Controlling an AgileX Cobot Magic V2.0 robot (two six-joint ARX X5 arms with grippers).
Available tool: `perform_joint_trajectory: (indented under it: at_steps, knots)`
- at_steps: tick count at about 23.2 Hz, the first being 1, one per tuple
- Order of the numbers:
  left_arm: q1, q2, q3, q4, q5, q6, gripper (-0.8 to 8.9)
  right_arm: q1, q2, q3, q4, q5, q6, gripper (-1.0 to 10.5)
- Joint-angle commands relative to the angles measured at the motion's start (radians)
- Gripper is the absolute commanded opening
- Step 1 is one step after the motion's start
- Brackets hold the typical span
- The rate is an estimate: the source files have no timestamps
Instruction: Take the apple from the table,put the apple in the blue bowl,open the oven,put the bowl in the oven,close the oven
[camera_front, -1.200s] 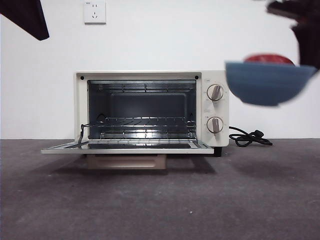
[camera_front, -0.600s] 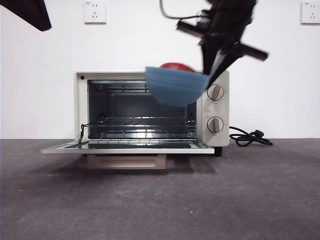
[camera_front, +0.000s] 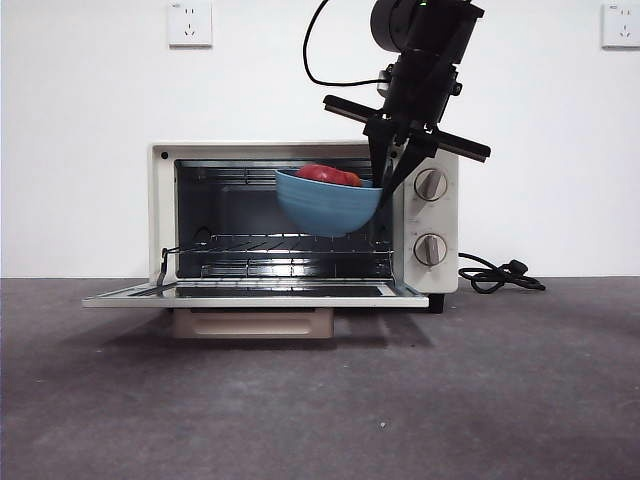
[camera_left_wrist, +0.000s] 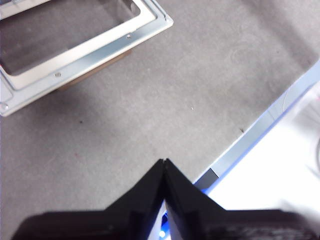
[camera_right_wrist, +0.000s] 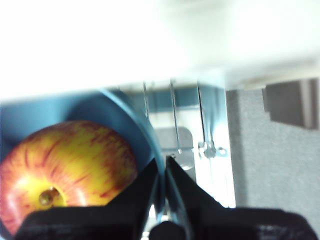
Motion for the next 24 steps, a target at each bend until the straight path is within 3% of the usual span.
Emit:
perform_joint_trajectory:
  at_steps: [1,10,24]
  knots:
    - [-0.002,-0.014,-0.005,-0.018,0.005,0.011,-0.04,0.002,0.019,0.010,0.032,0.027,0.079,-0.2]
    - [-0.002,-0.045,-0.005,-0.040,0.005,0.011,-0.04,-0.010,0.027,0.010,0.026,0.056,0.132,-0.2]
    - [-0.002,-0.052,-0.005,-0.056,0.005,0.011,-0.04,-0.010,0.037,0.010,0.049,0.052,0.130,0.0]
